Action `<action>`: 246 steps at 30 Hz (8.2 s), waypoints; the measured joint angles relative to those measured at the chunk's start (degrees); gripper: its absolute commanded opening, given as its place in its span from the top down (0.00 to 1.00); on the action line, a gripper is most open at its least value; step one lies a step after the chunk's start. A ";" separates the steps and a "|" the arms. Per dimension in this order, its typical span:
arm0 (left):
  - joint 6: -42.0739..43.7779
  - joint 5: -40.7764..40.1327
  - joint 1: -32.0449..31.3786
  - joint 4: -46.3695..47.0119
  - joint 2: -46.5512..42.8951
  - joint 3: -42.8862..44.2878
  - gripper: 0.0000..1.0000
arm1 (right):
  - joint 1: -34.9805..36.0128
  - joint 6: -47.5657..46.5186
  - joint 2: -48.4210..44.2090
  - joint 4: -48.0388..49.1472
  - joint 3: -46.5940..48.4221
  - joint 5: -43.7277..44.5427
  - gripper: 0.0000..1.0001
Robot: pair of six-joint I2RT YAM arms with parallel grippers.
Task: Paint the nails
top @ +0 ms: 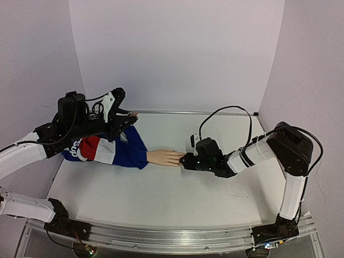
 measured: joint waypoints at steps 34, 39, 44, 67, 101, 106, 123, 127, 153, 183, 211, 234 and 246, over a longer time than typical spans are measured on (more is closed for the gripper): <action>-0.02 0.07 0.00 -0.02 0.02 0.00 1.00 | 0.00 1.16 0.00 -0.76 -0.81 1.05 1.00; -0.02 0.09 0.00 -0.02 0.02 0.00 1.00 | 0.00 1.31 0.00 -1.03 -0.81 1.77 1.00; -0.02 0.44 0.00 -0.02 0.02 0.00 1.00 | 0.00 1.36 0.00 -1.62 -0.81 2.08 1.00; 0.00 0.44 0.00 -0.04 0.02 0.00 1.00 | 0.00 1.27 -1.46 0.83 -3.13 1.20 1.00; 0.00 0.44 0.00 -0.46 0.04 0.00 1.00 | -0.02 1.07 -0.74 1.97 -1.25 -0.39 1.00; 0.00 0.44 0.00 -0.46 0.04 0.00 1.00 | 0.00 1.09 -0.74 1.68 -1.25 -0.33 1.00; 0.02 0.46 0.00 -0.52 0.15 0.00 1.00 | 0.00 1.29 -0.61 1.55 -1.25 -0.20 1.00; 0.02 0.46 0.00 -0.52 0.15 0.00 1.00 | 0.00 1.29 -0.11 1.49 -1.25 -0.20 1.00; 0.02 0.48 0.00 -0.55 0.15 0.00 1.00 | -0.02 1.29 0.13 0.63 -1.16 1.14 1.00; 0.02 0.52 0.00 -0.63 0.15 0.00 1.00 | 0.00 1.33 0.13 -0.11 -1.16 2.93 1.00; -0.02 1.55 0.00 -0.66 0.55 0.00 1.00 | 0.00 1.31 -2.47 -0.85 -2.89 3.30 1.00; -0.04 1.92 0.00 -0.79 1.01 0.00 1.00 | -0.02 1.57 -0.83 0.79 -1.77 1.42 1.00; -0.04 1.92 0.00 -0.79 1.01 0.00 1.00 | -0.02 1.57 -0.74 1.25 -1.68 1.01 1.00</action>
